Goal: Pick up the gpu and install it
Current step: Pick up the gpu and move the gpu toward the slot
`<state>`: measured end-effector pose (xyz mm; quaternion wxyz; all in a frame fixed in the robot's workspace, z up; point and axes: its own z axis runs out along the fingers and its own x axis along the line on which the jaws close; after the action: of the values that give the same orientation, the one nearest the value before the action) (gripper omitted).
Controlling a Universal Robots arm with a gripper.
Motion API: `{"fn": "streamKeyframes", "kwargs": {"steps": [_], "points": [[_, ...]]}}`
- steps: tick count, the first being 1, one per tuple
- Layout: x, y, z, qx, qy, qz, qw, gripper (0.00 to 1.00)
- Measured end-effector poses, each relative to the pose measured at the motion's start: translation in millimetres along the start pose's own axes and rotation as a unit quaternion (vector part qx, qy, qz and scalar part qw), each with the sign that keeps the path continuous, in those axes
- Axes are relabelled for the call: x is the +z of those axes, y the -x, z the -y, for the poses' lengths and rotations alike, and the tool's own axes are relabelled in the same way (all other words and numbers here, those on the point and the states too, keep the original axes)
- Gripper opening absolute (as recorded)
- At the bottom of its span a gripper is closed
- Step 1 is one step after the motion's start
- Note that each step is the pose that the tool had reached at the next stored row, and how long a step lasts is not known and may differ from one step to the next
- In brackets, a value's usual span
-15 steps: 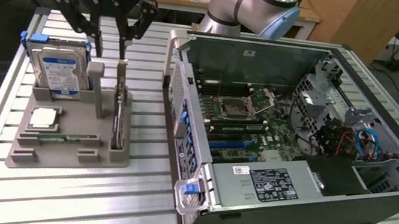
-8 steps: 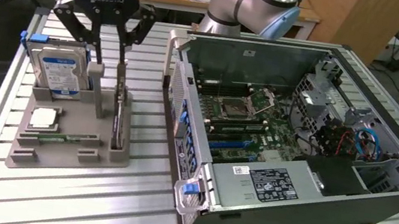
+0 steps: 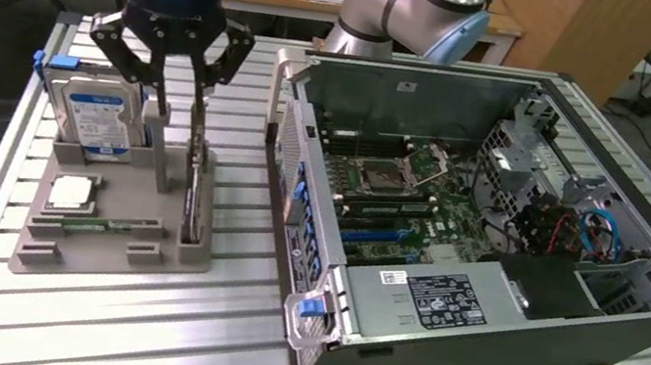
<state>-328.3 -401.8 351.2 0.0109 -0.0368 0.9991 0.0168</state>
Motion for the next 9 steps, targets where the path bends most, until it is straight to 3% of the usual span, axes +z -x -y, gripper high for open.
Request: {"fn": "streamKeyframes", "kwargs": {"steps": [6, 9], "points": [[10.9, -0.4, 2.1, -0.003, 0.0001, -0.0001, 1.0, 0.41], [16.0, -1.1, 10.2, -0.003, 0.0001, -0.0001, 1.0, 0.41]]}}
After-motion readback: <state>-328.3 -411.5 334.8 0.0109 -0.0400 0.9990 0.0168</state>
